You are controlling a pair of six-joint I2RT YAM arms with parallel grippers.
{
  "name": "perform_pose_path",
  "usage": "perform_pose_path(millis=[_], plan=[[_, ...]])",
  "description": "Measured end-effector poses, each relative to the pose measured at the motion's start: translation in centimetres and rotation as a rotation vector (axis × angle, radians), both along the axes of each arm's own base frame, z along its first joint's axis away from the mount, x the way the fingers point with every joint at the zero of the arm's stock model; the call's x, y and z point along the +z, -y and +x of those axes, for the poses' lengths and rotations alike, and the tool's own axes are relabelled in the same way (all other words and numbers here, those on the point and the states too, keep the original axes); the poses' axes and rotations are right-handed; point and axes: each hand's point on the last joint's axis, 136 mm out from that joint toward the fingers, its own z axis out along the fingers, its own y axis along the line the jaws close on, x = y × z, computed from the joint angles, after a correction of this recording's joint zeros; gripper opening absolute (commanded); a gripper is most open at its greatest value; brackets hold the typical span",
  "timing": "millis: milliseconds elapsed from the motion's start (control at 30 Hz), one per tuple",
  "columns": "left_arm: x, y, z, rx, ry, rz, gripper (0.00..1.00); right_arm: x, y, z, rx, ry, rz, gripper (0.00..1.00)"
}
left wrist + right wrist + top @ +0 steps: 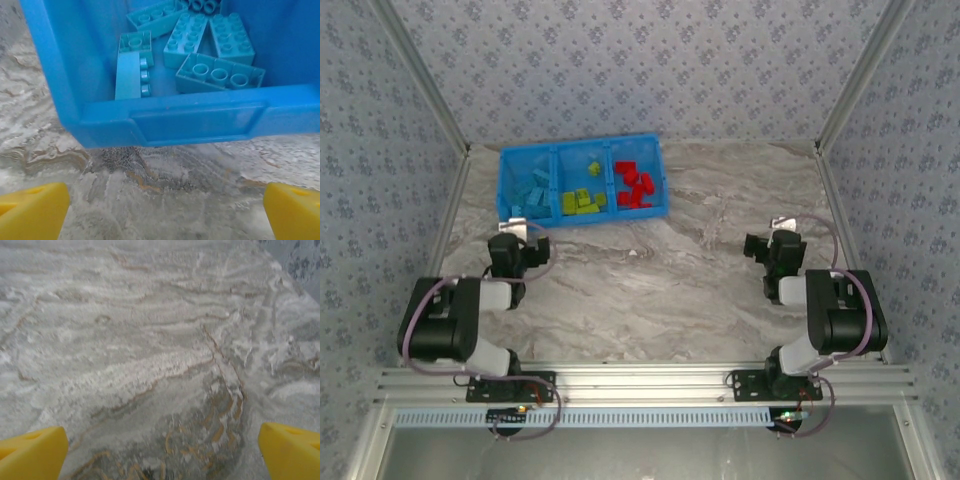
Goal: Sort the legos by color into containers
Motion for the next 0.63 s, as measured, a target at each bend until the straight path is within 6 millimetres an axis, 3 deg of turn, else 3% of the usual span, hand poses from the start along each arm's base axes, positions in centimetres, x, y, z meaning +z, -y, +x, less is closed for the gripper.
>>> perform_pose_path(millis=[200, 633], plan=[[0.9, -1.2, 1.2, 0.026, 0.033, -0.029, 0.99, 1.2, -0.9, 0.7, 0.033, 0.052, -0.007, 1.00], [1.3, -1.1, 1.4, 0.021, 0.051, -0.039, 0.99, 1.4, -1.1, 0.9, 0.050, 0.063, -0.011, 1.00]])
